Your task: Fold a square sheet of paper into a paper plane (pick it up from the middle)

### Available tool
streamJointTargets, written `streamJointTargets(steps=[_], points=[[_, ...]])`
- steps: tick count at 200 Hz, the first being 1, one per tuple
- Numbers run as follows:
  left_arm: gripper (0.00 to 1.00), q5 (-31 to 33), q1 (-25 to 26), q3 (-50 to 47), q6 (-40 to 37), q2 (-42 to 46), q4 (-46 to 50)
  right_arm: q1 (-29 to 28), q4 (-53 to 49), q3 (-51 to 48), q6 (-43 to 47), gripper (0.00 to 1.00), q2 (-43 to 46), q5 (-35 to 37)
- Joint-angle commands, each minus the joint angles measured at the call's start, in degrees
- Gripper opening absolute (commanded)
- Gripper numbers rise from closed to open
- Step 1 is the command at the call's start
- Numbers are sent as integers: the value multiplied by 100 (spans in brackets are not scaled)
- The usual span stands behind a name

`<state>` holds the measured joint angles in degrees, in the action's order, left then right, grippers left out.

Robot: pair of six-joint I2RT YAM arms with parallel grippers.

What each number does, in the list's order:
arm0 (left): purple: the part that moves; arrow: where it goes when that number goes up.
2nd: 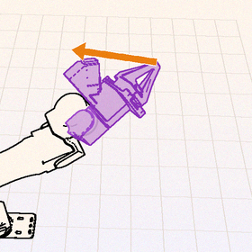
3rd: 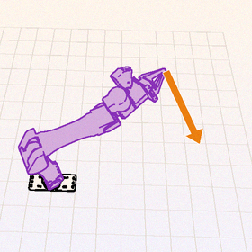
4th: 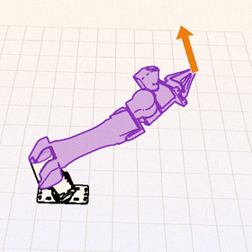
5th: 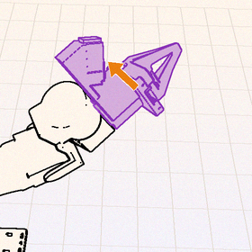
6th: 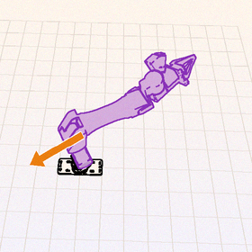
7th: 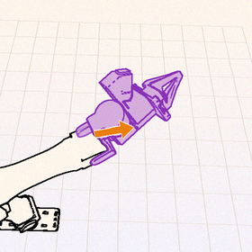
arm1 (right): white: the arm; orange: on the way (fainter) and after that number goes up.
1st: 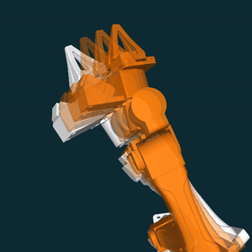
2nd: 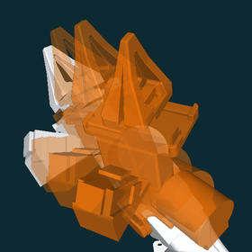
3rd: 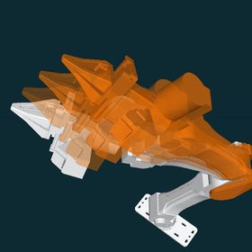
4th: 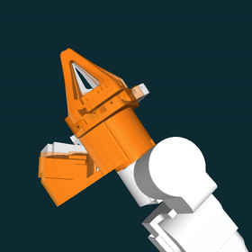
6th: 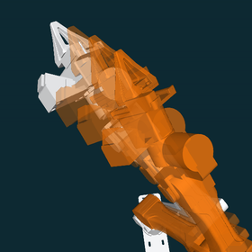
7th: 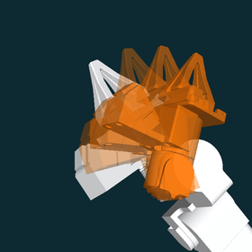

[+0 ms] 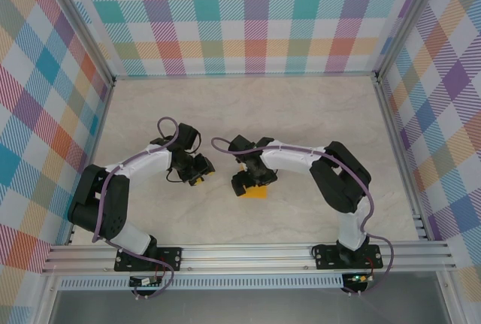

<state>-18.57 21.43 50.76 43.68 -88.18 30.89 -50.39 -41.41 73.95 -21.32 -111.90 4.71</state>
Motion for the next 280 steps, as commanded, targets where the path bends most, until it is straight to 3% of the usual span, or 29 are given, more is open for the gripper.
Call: streamJointTargets(steps=[1, 48, 124, 162, 201, 280], points=[[41, -55, -51, -7, -5, 45, 22, -3, 190, -311, 94, 90, -754, 12], [41, -78, -51, 39, -9, 38, 31, 53, 281, -373, 16, 77, -816, -91], [42, -239, -42, 51, -9, 28, -33, 558, 1067, -877, 67, 76, -527, -1418], [42, -253, -42, 32, -15, 39, -48, 718, 1095, -918, 125, 67, -534, -1499], [42, -358, -34, 6, -24, 55, -137, 824, 1211, -975, 131, 67, -517, -1707], [50, -1476, 493, -190, 340, -84, -2000, 1186, 1798, -1337, 161, 65, -388, -2555]])
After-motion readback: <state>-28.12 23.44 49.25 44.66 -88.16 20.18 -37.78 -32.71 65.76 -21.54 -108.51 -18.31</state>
